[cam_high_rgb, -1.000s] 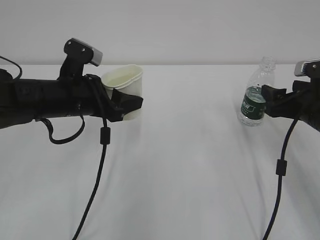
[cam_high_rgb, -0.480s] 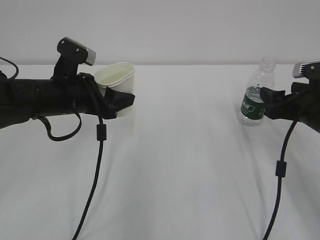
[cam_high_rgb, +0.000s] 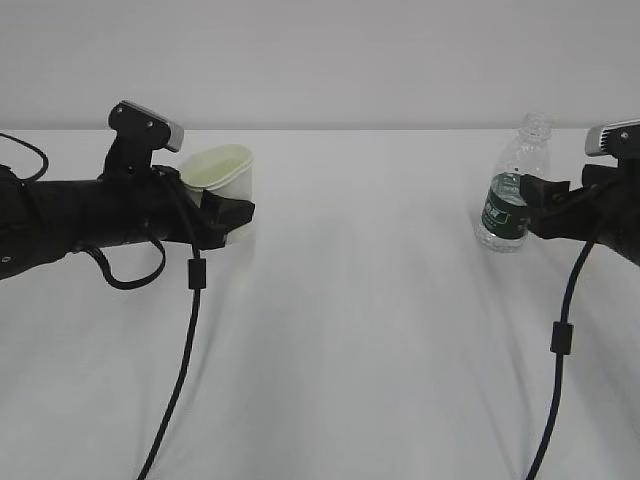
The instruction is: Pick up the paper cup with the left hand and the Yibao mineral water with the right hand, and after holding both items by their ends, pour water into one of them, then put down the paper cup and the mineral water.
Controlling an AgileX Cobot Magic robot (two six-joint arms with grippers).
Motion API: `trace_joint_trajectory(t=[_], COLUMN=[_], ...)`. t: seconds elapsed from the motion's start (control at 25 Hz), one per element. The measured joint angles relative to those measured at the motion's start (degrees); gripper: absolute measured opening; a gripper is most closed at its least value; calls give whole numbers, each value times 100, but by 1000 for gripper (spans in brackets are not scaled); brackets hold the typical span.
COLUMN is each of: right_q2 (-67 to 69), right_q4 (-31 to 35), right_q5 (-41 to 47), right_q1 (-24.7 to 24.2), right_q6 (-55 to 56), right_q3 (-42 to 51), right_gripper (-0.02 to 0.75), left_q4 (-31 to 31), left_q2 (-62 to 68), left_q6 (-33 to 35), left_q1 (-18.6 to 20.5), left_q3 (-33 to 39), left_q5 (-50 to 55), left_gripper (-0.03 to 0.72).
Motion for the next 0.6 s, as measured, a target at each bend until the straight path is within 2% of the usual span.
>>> trace_joint_trajectory(t=[0.2, 0.6], right_q2=[0, -4], right_q4=[-22, -35], right_q5=[0, 0], right_q1=[0, 0], right_q6=[0, 0], right_q3=[0, 0], right_gripper=[591, 590], left_q4=[-406, -720], left_q2=[105, 339], left_q6=[338, 526], left_q1=[179, 595], left_q3=[-4, -4], left_q5=[-50, -175], left_gripper=[420, 420])
